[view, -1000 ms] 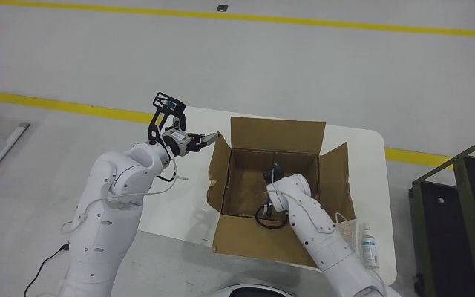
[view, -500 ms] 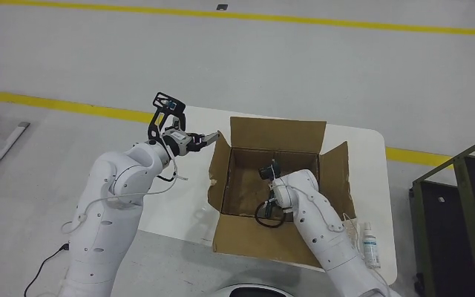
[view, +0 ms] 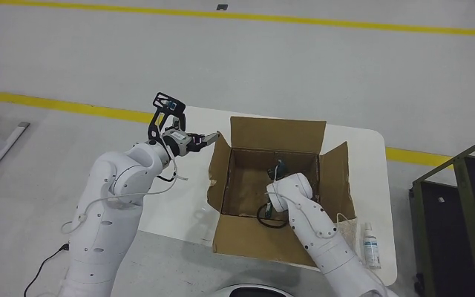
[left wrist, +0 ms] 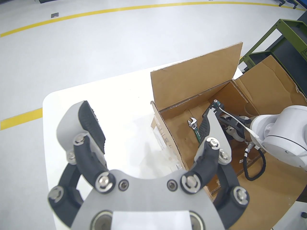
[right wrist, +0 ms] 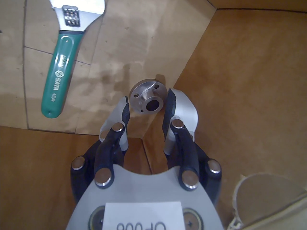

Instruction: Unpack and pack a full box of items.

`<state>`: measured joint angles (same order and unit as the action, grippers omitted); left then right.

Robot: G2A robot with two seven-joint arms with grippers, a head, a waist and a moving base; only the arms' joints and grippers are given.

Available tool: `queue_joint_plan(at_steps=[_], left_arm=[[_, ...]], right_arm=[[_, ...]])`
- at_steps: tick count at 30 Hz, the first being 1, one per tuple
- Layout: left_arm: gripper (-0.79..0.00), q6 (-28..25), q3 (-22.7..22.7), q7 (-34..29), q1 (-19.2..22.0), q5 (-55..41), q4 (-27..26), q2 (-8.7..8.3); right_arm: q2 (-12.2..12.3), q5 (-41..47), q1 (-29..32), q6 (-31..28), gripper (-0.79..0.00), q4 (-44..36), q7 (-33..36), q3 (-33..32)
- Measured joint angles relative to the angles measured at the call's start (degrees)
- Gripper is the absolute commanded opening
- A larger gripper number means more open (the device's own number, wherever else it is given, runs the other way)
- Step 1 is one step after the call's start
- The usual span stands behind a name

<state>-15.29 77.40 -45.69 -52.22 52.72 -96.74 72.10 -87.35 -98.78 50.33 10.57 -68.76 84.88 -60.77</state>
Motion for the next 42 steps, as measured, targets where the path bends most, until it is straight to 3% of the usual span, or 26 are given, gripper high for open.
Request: queue_joint_plan(at_steps=[13,15,17,18,26,42], left_arm=[[0.0,0.0,0.0,0.0,0.0,0.0,0.0,0.0],[0.0,0.0,0.0,0.0,0.0,0.0,0.0,0.0],[0.0,0.0,0.0,0.0,0.0,0.0,0.0,0.0],[0.0,0.0,0.0,0.0,0.0,0.0,0.0,0.0],[0.0,0.0,0.0,0.0,0.0,0.0,0.0,0.0],[0.0,0.0,0.0,0.0,0.0,0.0,0.0,0.0]], right_arm=[[-1.5,0.0,-2.5,1.3,-0.499,8.3,-2.2,1.2],[-1.7,-0.1,-2.7,1.5,-0.557,8.9,-2.4,1.2],[-1.8,-0.2,-3.0,1.6,-0.665,9.5,-2.6,1.1],[-1.9,-0.3,-3.1,1.6,-0.779,9.7,-2.7,1.1],[-2.2,0.9,-2.9,0.9,-0.785,8.3,-3.3,-0.1],[-2.1,3.2,0.9,-3.6,-0.785,-2.0,-2.3,-2.5]])
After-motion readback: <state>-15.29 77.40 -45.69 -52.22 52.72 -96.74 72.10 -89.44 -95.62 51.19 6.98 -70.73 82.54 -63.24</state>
